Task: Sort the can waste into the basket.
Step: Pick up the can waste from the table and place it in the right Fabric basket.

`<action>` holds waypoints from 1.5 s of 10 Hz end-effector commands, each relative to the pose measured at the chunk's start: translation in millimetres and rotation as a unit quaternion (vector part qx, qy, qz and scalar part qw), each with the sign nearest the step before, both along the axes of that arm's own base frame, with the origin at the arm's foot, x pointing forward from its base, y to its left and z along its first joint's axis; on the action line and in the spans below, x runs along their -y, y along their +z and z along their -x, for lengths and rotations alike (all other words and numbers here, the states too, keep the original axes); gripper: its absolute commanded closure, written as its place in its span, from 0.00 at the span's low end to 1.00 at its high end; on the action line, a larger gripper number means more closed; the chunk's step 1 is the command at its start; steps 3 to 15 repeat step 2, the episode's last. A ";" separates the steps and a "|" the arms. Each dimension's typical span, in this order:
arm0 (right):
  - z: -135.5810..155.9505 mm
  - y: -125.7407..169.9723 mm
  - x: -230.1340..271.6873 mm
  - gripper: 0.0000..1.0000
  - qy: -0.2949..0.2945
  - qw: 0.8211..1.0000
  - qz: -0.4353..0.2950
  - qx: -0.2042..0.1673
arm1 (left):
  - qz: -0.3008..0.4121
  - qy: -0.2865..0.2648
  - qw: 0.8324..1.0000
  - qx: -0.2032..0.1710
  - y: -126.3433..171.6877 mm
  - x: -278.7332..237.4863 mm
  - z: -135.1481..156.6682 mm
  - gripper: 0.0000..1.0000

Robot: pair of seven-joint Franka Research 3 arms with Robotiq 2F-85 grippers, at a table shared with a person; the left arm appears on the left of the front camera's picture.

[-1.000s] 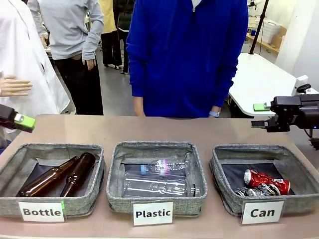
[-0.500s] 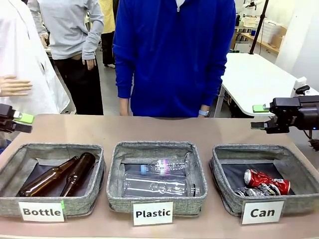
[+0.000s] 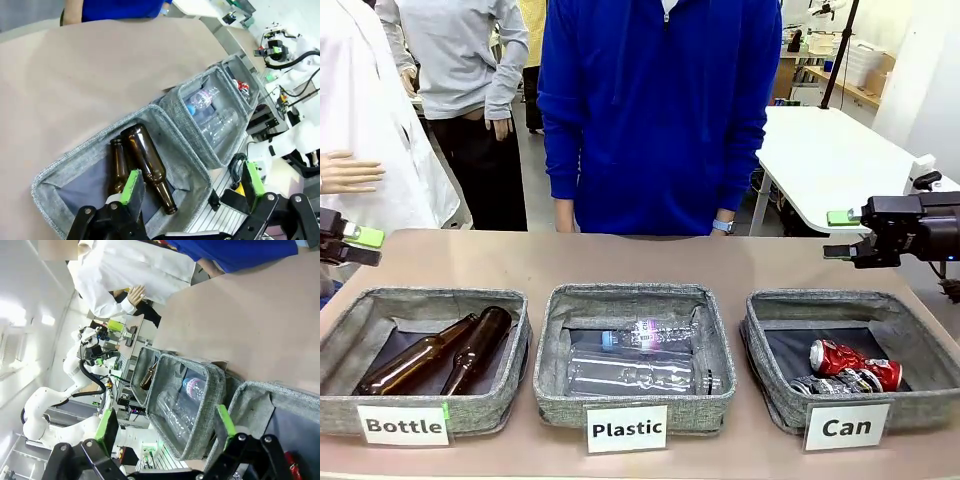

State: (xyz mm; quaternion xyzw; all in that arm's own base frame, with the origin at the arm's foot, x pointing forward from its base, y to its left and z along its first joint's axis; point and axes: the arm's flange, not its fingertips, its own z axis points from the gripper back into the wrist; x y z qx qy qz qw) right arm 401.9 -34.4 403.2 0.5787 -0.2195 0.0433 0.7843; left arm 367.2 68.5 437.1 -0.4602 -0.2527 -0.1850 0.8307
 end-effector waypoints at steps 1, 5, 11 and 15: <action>0.9 3.2 -0.8 0.00 0.001 1.000 -0.001 0.004 | 0.001 -0.009 1.000 0.004 -1.3 -2.0 2.3 0.00; 0.9 3.2 -0.8 0.00 0.001 1.000 -0.001 0.004 | 0.001 -0.009 1.000 0.004 -1.3 -2.0 2.3 0.00; 0.9 3.2 -0.8 0.00 0.001 1.000 -0.001 0.004 | 0.001 -0.009 1.000 0.004 -1.3 -2.0 2.3 0.00; 0.9 3.2 -0.8 0.00 0.001 1.000 -0.001 0.004 | 0.001 -0.009 1.000 0.004 -1.3 -2.0 2.3 0.00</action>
